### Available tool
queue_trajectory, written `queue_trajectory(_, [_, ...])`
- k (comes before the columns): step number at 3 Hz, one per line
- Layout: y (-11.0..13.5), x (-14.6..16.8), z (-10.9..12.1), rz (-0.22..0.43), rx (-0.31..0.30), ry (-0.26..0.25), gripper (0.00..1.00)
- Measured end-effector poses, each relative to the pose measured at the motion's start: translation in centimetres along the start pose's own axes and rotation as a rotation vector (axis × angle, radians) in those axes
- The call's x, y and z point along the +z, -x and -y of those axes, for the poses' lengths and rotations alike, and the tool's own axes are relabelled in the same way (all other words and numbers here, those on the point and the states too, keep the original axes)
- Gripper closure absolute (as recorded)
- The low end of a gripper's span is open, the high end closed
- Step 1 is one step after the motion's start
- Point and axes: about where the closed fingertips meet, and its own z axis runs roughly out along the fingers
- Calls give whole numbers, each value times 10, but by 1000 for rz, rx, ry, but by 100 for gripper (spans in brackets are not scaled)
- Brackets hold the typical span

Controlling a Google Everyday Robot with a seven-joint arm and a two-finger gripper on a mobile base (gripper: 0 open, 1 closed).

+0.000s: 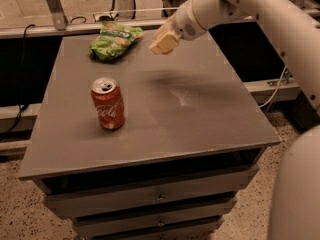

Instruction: Move orange near green rice chip bag

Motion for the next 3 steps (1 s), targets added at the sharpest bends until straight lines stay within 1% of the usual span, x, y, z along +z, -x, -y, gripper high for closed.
queue_trajectory(1, [31,55,25,73,-8,-4,100])
queue_trajectory(2, [39,97,39,138,26,-2,100])
queue_trajectory(3, [44,126,44,162,62,7,82])
